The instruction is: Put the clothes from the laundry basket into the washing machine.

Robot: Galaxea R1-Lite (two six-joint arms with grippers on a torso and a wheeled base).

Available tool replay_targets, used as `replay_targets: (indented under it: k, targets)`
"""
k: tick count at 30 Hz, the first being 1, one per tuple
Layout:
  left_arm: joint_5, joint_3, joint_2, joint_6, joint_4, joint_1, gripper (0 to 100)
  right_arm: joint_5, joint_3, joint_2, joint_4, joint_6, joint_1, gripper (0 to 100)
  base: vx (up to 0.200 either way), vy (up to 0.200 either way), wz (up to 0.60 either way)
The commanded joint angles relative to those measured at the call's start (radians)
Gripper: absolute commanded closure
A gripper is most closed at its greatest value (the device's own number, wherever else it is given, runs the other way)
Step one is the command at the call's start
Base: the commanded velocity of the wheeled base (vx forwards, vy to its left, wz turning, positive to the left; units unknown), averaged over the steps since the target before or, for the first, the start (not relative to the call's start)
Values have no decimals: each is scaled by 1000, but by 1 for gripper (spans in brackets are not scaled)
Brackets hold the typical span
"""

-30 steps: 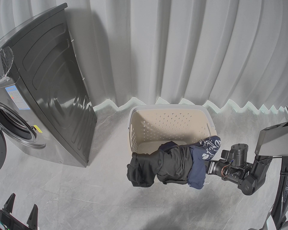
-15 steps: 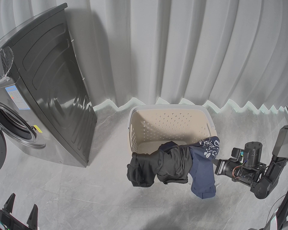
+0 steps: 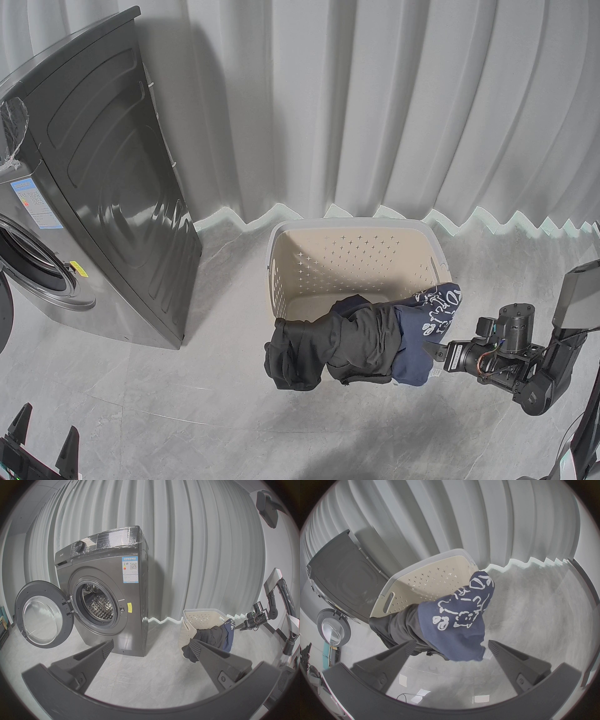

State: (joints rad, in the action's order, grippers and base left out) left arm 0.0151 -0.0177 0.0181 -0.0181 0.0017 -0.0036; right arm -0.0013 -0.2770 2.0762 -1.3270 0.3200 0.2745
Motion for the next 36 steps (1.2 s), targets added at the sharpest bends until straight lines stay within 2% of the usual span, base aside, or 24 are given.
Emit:
replay_targets:
  k: [1,10,11,22,28,31,36]
  targets:
    - [0,16,-17,0,0,1,0,-2,-54,82,-1,-12,-8,0,0,0,0]
    - [0,16,-17,0,0,1,0,-3,-176,170,-1,-13,-15,0,0,0,0]
    - [0,16,-17,0,0,1,0,-3,-179,173,-1,-13,-15,100,0,0,0]
    - [0,16,-17,0,0,1,0,3,-142,165,-113,-13,0,100,0,0,0]
    - [0,16,-17,0,0,1,0,0,-33,99,-213,-13,45,100,0,0,0]
    - [0,16,-17,0,0,1,0,-2,16,19,-213,-15,55,100,0,0,0]
    - [0,16,-17,1,0,1,0,-2,42,-85,-212,-29,60,100,0,0,0]
